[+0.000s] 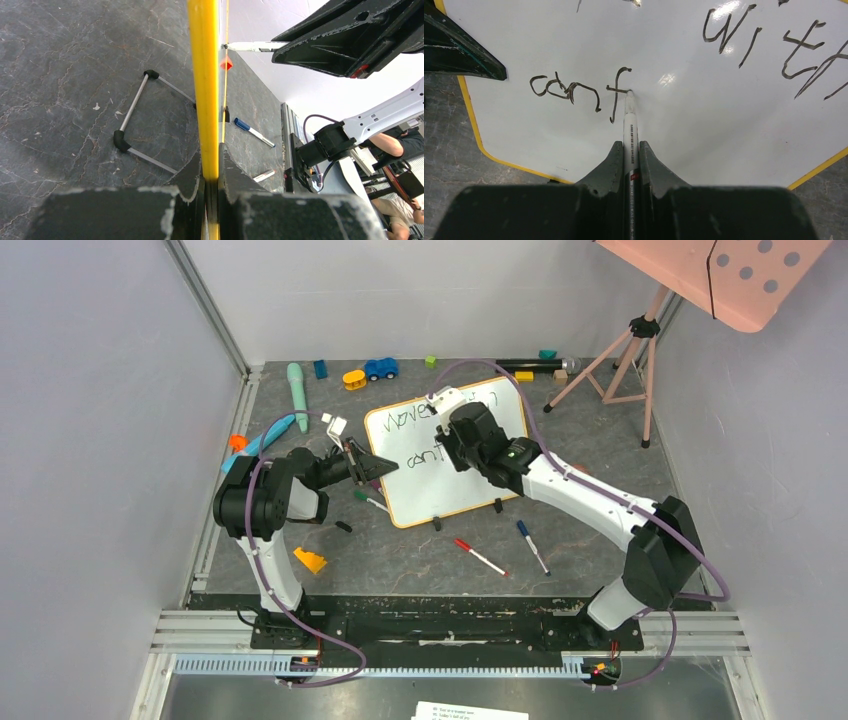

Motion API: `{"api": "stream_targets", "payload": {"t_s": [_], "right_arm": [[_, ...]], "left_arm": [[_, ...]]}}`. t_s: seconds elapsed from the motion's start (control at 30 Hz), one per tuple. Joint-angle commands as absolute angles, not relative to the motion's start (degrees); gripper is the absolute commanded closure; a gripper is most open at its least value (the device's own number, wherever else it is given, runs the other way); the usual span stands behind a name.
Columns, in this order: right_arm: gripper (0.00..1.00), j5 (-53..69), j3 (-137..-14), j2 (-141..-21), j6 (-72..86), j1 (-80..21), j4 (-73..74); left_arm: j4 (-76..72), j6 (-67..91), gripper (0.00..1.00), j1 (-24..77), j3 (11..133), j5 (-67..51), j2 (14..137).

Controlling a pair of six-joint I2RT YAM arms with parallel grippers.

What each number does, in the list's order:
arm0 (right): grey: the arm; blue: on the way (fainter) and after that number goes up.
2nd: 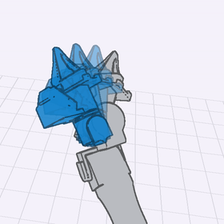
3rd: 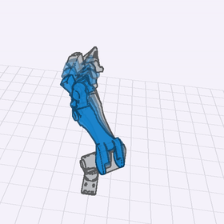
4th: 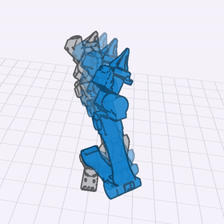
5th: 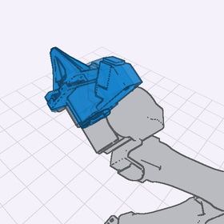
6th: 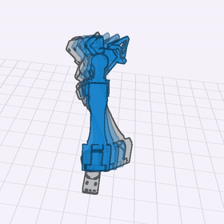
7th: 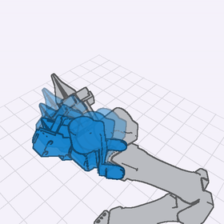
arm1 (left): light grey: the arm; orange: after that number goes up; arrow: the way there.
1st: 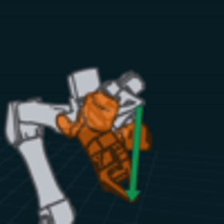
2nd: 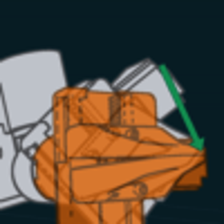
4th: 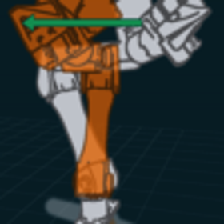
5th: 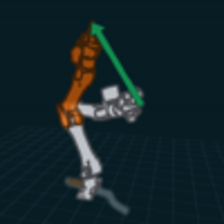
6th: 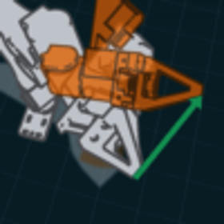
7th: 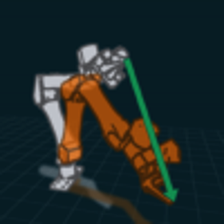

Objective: Write a sentence on the whiteboard

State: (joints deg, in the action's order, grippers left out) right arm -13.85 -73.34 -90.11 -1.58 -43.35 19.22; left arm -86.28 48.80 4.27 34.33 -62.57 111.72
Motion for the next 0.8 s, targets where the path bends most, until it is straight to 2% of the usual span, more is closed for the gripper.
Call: {"api": "stream_targets", "payload": {"t_s": [0.0,0.77], "right_arm": [[1.0,-13.0,-74.4,-86.5,-2.0,-42.7,16.8],[1.0,-10.3,-76.5,-88.2,-3.0,-40.3,16.6]], "left_arm": [[-89.2,38.1,0.98,4.1,34.2,-59.9,112.7],[-89.2,38.1,0.98,4.1,34.0,-59.9,112.6]]}}
